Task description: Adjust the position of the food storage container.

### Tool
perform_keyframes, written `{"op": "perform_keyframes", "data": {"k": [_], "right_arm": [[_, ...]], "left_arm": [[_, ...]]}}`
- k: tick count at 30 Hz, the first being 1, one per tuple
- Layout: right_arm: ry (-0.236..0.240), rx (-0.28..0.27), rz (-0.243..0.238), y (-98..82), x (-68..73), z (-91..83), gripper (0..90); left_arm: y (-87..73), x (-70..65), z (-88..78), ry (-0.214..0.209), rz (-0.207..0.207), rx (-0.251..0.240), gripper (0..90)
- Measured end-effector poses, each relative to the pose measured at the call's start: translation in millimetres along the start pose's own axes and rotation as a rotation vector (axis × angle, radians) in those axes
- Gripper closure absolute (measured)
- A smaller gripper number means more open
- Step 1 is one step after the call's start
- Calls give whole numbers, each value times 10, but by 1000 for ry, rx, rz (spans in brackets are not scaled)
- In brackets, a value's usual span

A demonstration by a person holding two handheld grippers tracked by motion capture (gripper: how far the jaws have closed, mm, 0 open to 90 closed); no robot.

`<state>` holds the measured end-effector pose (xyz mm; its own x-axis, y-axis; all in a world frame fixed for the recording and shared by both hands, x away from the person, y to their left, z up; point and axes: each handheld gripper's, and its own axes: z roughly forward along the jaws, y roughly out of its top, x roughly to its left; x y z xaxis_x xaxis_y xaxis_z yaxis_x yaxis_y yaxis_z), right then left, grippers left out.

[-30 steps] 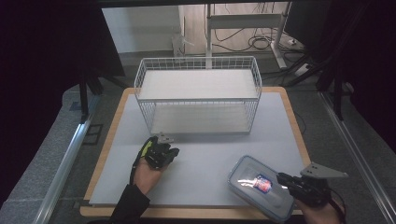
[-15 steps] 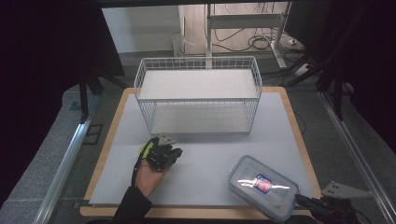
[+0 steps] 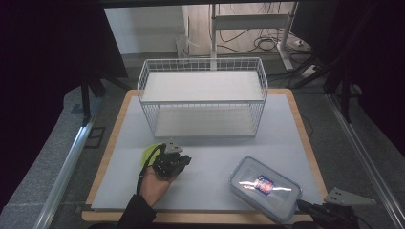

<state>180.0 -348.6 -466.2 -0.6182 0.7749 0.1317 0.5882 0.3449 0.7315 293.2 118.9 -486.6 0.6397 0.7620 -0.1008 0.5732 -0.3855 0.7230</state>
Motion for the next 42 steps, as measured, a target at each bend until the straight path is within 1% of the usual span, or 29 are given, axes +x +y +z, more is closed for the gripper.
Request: {"op": "perform_keyframes", "data": {"k": [1,2,3,6,7,8,9,11,14,15,16,17,18,20,23,24,25,26,29,31,33,34,35,36,37,38,39,41,42], "right_arm": [[9,-13,4,22,6,57,899],[9,-13,4,22,6,57,899],[11,-9,-3,64,13,99,899],[2,-5,-7,117,27,149,898],[1,-5,-12,171,39,209,898],[1,-5,-12,171,39,209,898],[-1,-6,-20,225,48,274,899],[-1,-7,-22,245,46,298,898],[2,-5,-23,338,43,403,899],[2,-3,-26,369,42,434,898],[5,-1,-27,398,40,467,899],[8,1,-33,458,41,533,898],[8,1,-33,458,41,533,898],[15,6,-36,516,43,594,899],[19,20,-47,603,42,671,898],[14,29,-55,639,36,695,899],[5,42,-65,721,8,753,899],[5,42,-65,721,8,753,899],[11,59,-74,864,-47,847,899],[12,76,-90,958,-59,919,899],[6,85,-101,1024,-54,970,899],[-2,85,-100,1024,-56,976,898],[-21,98,-73,979,-67,978,898],[-21,98,-73,979,-67,978,898],[-36,105,-32,876,-76,985,898],[-36,105,-32,876,-76,985,898],[-27,114,-15,833,-80,1000,898],[-18,129,-4,810,-85,1028,898],[-34,140,-16,831,-76,1048,898]], "left_arm": [[-9,-10,2,-10,0,1,850],[-16,-19,1,-17,-2,3,850],[-46,-35,6,-37,3,4,854],[-68,-45,20,-47,4,7,854],[-74,-49,36,-54,6,12,854],[-74,-49,36,-54,6,12,854],[-74,-57,57,-62,6,10,855],[-69,-62,73,-67,6,9,855],[-54,-77,106,-74,11,8,855],[-48,-82,119,-75,8,5,855],[-39,-80,130,-77,14,5,856],[-21,-86,158,-79,11,2,857],[-21,-86,158,-79,11,2,857],[11,-95,205,-84,21,4,856],[49,-117,264,-83,25,8,856],[58,-121,277,-81,27,10,856],[63,-124,286,-78,24,12,856],[64,-121,294,-75,24,12,856],[61,-103,314,-68,17,16,855],[52,-82,323,-45,16,21,861],[39,-36,325,-55,-3,17,856],[38,-30,328,-53,-2,18,855],[37,-33,340,-51,-4,16,855],[39,-35,353,-54,-7,16,855],[42,-43,380,-62,-4,25,855],[42,-43,380,-62,-4,25,855],[41,-48,395,-66,-4,31,855],[32,-62,417,-68,0,44,868],[26,-70,417,-62,-1,44,879]]}}
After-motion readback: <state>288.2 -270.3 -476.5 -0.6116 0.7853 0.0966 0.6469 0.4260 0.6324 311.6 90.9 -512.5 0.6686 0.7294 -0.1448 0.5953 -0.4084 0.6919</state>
